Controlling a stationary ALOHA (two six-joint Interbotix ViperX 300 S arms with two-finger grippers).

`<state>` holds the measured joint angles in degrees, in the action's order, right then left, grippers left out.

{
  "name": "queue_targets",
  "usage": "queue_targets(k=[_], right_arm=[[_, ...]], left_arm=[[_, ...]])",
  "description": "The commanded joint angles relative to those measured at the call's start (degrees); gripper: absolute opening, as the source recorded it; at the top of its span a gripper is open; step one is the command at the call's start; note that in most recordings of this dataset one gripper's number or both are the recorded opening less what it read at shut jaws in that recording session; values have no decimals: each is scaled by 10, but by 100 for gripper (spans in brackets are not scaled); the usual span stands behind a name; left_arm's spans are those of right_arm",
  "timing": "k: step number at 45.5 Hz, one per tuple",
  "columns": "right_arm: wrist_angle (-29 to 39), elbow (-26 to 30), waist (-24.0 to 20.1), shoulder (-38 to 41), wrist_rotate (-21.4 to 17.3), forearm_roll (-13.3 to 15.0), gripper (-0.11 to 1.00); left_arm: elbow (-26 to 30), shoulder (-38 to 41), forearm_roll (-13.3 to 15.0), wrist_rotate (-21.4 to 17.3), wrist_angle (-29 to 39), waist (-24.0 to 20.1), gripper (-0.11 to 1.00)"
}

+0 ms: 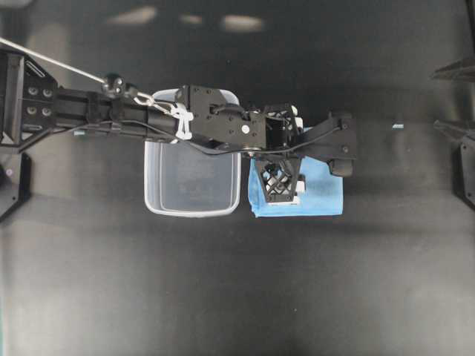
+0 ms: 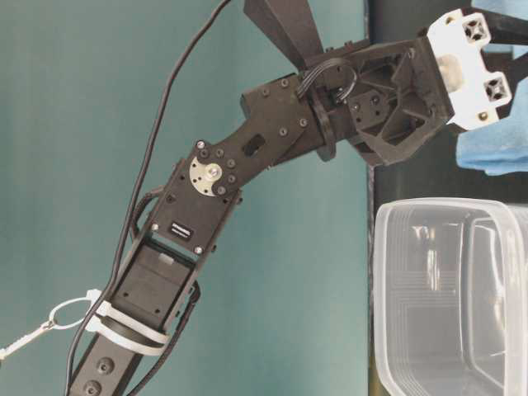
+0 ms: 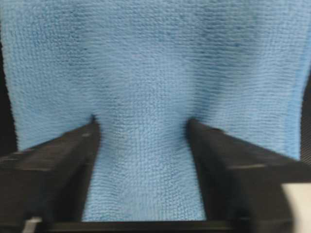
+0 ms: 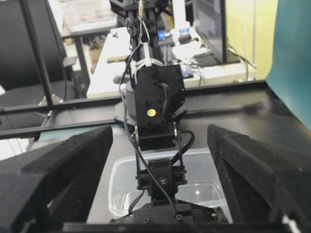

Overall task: Place the blue towel into the container with the left arm.
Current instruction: 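Lower the left gripper and pinch the blue towel's center, then lift the towel and carry it left over the container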

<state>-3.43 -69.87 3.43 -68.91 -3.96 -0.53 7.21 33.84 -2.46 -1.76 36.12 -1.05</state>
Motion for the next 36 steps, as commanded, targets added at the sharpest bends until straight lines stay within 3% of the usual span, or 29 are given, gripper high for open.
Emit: queue_targets(k=[1,6,9,24,36], right_arm=[[-5,10,1,3,0,-1,76],[-5,11,2,0,0,-1,76],[-5,11,2,-2,0,-1,76],[-5,11,1,-4,0,-1,76],[-6,11,1,-4,0,-1,76]], left_arm=[[4,-2,-2,-2,-2,5,52],[12,-19,-2,-3,-1,7,19],[18,-36,-2,-3,3,7,6],[33,-185,-2,-3,113,5,6],[-45,-322,-2,-2,228,-3,6]])
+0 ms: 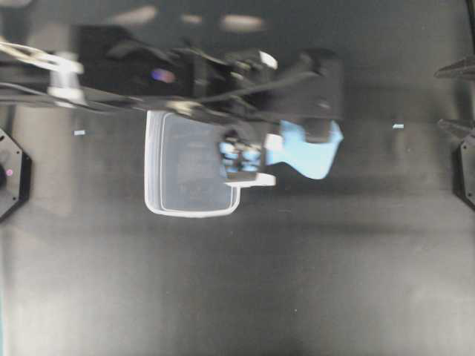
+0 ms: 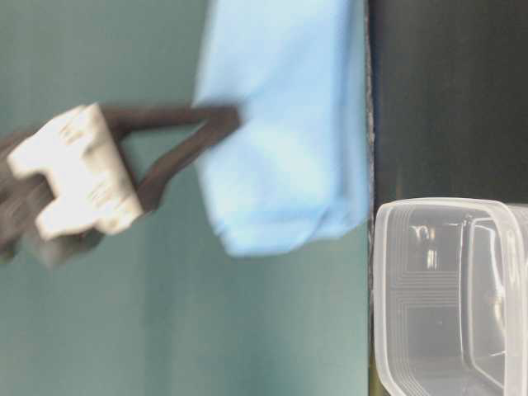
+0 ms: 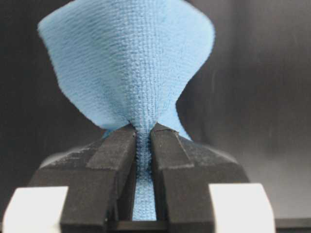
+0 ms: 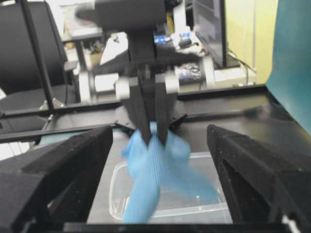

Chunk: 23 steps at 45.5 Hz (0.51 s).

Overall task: Place the blue towel into the container with the left arm.
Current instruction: 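Lift the towel and carry it left over the container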

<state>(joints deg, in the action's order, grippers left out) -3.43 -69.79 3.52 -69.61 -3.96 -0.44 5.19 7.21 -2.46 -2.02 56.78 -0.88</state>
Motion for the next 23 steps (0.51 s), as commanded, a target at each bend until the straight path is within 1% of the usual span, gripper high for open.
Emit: queue_targets(k=[1,6,12,17,23], right_arm=[[-5,11,1,4,0,-2,76],[-5,11,1,4,0,-2,76],[-5,11,1,4,-1,-2,76],[-5,11,0,4,-1,-2,76],[-5,11,0,4,0,-3,76]], left_arm=[[-34,-65,-2,1,23,-4,5],[-94,-112,-2,2,19,-9,5],[-153,-148,-2,10,1,-11,6],[-186,-166,-2,11,-32,-11,6],[-207,-173,-2,10,-56,-11,5]])
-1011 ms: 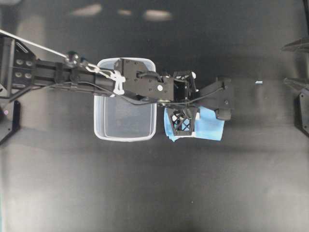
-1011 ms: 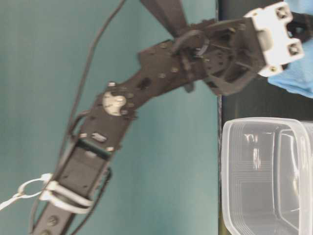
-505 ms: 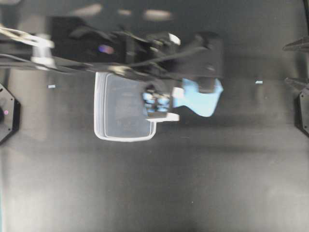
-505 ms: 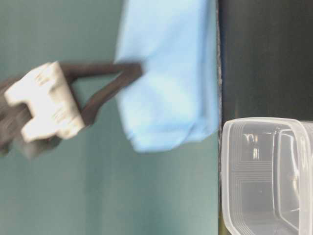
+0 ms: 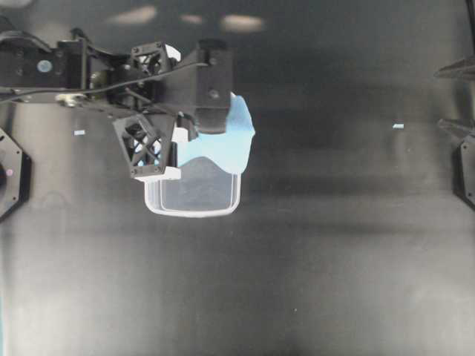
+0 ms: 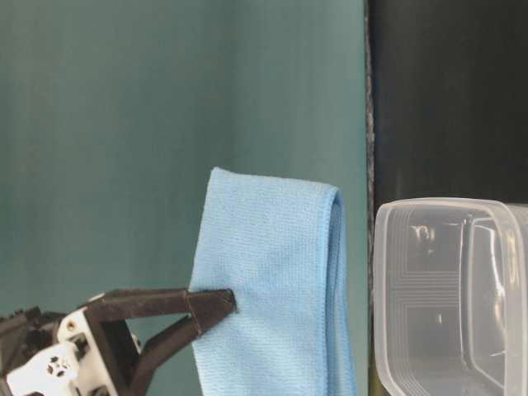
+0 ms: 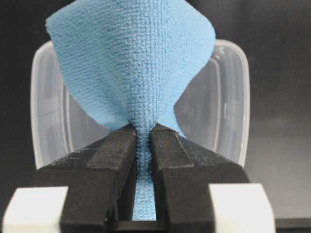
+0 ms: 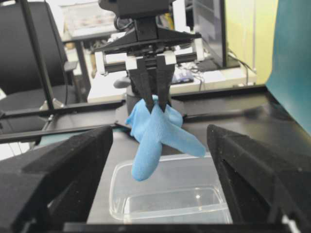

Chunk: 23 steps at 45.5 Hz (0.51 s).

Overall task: Place the blue towel into the container with the left arm.
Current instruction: 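Lower the towel into the container and open the left gripper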

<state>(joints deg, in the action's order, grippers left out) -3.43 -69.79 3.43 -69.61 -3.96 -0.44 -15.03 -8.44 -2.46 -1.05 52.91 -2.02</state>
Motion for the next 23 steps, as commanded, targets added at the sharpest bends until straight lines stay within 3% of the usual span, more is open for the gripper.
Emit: queue_targets(k=[1,23], right_arm=[[-5,11,2,4,-1,-2,76],[-5,11,1,4,0,-2,76]], left_arm=[[-9,-18,-2,0,-21,-1,6],[-39,-10,-2,1,-38,-11,6]])
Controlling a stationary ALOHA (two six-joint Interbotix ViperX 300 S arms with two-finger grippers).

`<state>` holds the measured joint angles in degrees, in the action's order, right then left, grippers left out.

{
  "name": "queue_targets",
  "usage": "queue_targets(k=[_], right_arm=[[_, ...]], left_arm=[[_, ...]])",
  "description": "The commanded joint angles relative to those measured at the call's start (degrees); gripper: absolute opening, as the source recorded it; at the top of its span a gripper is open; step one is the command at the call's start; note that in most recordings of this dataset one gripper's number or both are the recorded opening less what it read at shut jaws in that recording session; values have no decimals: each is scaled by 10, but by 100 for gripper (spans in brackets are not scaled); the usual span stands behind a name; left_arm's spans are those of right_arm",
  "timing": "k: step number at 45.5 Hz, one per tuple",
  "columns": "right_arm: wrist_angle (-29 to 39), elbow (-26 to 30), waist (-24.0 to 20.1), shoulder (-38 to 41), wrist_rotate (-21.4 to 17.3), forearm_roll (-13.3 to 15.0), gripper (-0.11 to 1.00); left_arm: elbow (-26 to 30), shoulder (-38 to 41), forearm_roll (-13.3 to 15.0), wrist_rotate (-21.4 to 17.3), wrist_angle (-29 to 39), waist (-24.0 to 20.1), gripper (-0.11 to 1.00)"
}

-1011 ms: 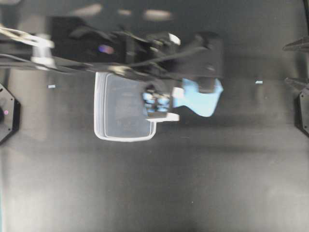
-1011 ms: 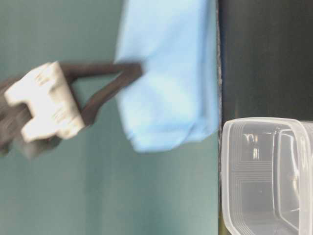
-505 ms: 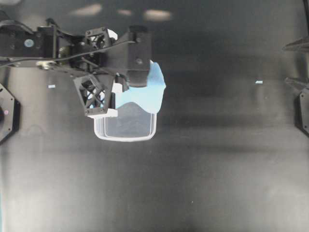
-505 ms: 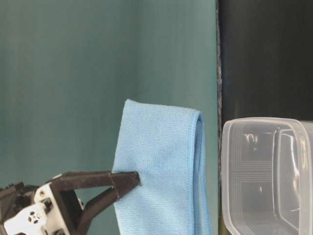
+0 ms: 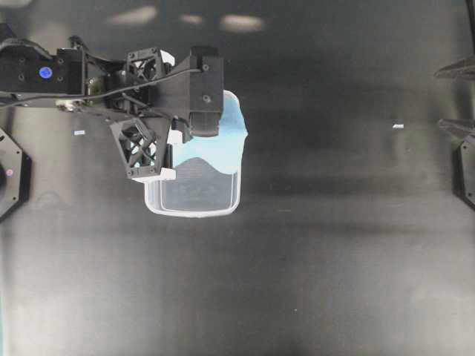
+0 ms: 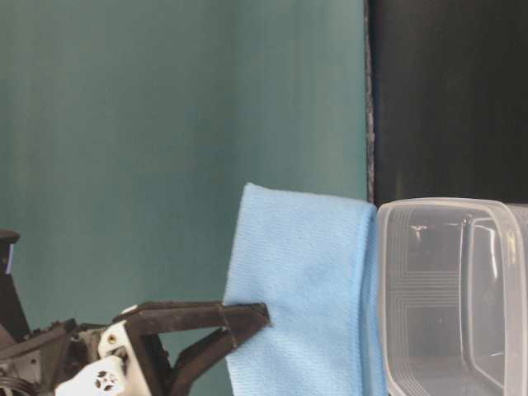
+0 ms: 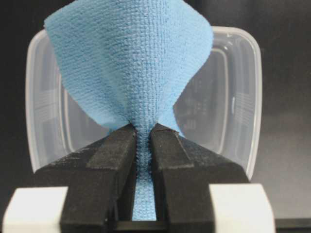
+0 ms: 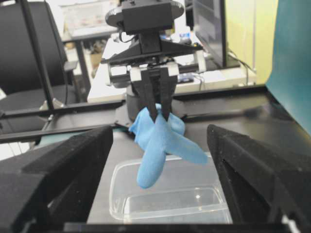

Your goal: Place the blue towel into the container with the left arm.

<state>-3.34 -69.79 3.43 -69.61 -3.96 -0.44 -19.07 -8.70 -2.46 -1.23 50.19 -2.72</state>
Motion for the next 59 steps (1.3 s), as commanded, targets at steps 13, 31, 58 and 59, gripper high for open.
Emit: queue_targets(k=[13,31,58,59], right_arm=[[-6,9,1,4,0,-2,76],[-6,9,1,3,0,-2,76],[-6,8,1,4,0,-2,76],[-6,8,1,4,-1,-2,76]], left_arm=[[-31,-11,-2,4,-58,-4,69],[-126,-158,-2,5,-232,0,83],[-314,-449,-2,5,-343,14,83],[-316,-454,-2,5,-343,14,83]])
